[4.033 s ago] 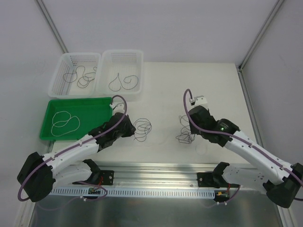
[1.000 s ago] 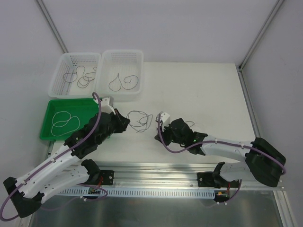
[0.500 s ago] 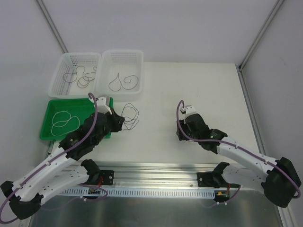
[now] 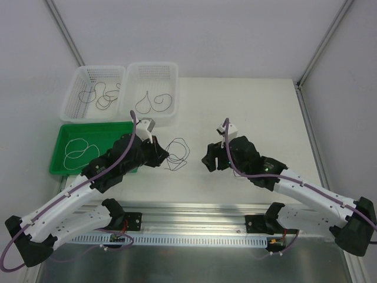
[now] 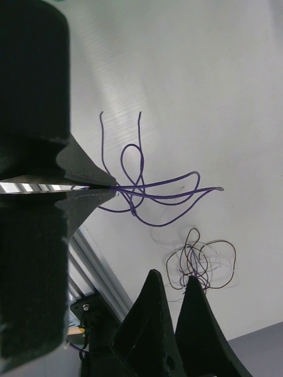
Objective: Untangle the cables
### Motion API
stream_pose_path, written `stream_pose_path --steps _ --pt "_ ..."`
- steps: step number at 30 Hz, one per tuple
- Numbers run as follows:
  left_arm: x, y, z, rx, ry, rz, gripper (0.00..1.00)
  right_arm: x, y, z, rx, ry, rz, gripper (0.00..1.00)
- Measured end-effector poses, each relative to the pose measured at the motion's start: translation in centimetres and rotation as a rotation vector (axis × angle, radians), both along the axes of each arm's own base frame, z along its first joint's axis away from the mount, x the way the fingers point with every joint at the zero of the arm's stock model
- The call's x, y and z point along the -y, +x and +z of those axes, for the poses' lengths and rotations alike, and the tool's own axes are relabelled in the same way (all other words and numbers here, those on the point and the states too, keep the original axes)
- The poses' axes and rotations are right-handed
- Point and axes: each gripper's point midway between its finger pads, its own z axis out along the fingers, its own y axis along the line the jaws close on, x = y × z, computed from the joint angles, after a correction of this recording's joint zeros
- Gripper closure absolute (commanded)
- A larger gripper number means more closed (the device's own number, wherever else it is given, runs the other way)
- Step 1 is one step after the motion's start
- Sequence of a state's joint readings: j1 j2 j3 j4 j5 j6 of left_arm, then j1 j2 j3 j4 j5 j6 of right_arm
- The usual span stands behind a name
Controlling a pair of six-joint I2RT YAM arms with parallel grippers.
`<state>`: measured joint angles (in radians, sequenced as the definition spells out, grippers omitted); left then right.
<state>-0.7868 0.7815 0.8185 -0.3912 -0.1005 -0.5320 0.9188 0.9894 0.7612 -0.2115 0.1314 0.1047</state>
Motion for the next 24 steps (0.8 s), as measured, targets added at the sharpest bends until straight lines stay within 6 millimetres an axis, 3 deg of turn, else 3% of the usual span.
stream_pose_path --steps 6,17,23,24 --pt "1.5 -0.6 0.7 -0.002 -0.047 -0.074 1.0 -2.8 0.6 1.2 -0.043 0.147 -0.021 0.33" --pt "2.7 -0.7 0.5 0.006 -0.086 -0.123 1.0 -6.6 1.1 0.5 -0.153 0.28 -0.013 0.39" --pt "2.7 -0.9 -0.1 -0.004 -0.083 -0.132 1.0 -7.4 1.0 0.7 -0.17 0.314 0.001 0.55" --pt "2.7 -0.9 -0.2 -0.004 -0.082 -0.132 1.0 -7.5 1.0 0.6 -0.173 0.313 0.001 0.64"
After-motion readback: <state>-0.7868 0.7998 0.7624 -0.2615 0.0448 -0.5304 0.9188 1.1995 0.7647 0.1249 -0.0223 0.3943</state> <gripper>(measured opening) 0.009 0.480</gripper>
